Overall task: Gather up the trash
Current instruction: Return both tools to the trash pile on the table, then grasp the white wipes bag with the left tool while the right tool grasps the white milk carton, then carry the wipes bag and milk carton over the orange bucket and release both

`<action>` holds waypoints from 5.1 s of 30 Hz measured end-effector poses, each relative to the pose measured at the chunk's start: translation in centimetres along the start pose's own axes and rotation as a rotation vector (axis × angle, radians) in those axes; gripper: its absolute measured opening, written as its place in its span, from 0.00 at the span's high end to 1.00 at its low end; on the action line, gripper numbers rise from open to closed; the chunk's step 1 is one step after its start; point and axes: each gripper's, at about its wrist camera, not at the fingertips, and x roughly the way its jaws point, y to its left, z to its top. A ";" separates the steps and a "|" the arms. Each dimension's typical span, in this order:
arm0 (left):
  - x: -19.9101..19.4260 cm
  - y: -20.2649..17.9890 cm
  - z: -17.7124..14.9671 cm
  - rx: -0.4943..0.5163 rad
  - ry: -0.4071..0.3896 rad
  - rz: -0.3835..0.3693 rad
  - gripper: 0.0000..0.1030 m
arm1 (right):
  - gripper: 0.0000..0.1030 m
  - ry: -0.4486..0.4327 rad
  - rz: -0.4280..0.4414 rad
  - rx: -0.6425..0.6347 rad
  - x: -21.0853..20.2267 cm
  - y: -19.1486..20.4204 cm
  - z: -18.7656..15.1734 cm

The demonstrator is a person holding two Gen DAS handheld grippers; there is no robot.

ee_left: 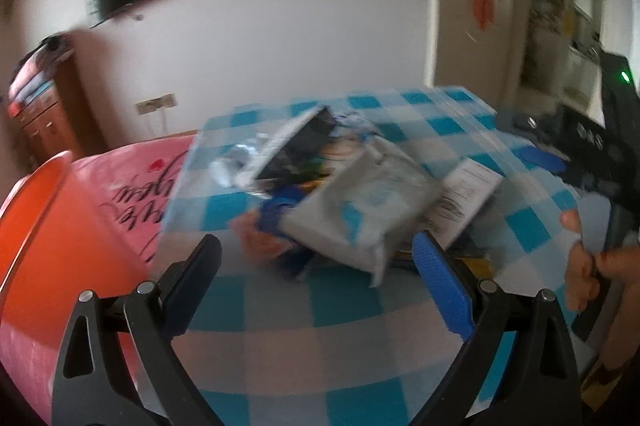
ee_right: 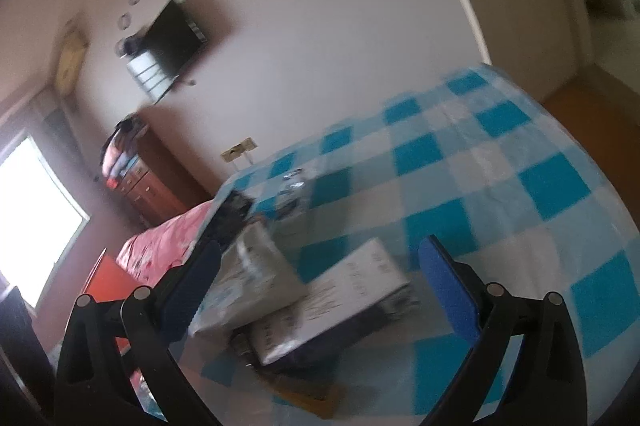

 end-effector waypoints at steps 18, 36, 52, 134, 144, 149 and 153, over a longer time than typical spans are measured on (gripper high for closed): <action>8.8 -3.2 4.2 0.259 0.211 -0.131 0.06 | 0.32 0.290 0.035 0.124 2.6 -2.3 -0.8; 12.5 -2.8 4.2 0.194 0.272 -0.218 0.12 | 0.30 0.246 0.122 0.071 4.8 -0.8 -0.7; 11.1 -2.1 3.9 -0.017 0.235 -0.138 0.24 | 0.21 0.233 0.061 0.029 6.7 -1.1 0.5; -3.5 8.1 -1.4 -0.277 -0.091 -0.088 0.24 | 0.43 0.073 -0.202 -0.273 -0.1 4.9 0.6; -7.9 11.9 -0.8 -0.334 -0.176 -0.032 0.24 | 0.43 0.114 0.036 -0.323 -1.2 14.0 1.1; -11.0 15.5 -0.5 -0.374 -0.230 0.050 0.24 | 0.43 0.159 0.182 -0.392 -0.4 20.9 0.2; -13.2 19.0 -0.6 -0.425 -0.263 0.137 0.24 | 0.43 0.207 0.299 -0.449 0.8 26.8 -0.7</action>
